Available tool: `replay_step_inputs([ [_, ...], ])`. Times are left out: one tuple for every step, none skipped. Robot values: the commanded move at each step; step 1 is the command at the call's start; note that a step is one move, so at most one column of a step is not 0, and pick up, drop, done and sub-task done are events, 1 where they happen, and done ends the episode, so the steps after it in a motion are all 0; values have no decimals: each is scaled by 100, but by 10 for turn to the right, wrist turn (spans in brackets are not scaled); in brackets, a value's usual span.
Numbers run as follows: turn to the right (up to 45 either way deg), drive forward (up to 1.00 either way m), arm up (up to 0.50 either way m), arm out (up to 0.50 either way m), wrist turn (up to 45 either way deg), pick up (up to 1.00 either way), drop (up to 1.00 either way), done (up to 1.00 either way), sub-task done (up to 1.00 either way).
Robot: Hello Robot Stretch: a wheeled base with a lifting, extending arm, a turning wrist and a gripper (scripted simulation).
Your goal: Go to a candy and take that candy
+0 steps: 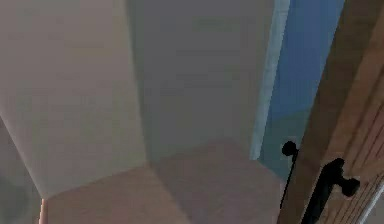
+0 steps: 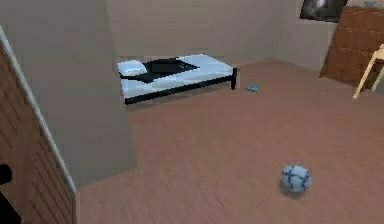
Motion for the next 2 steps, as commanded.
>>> replay_step_inputs([
  [0,60,0,0,0,0,0,0,0],
  [-60,0,0,0,0,0,0,0,0],
])
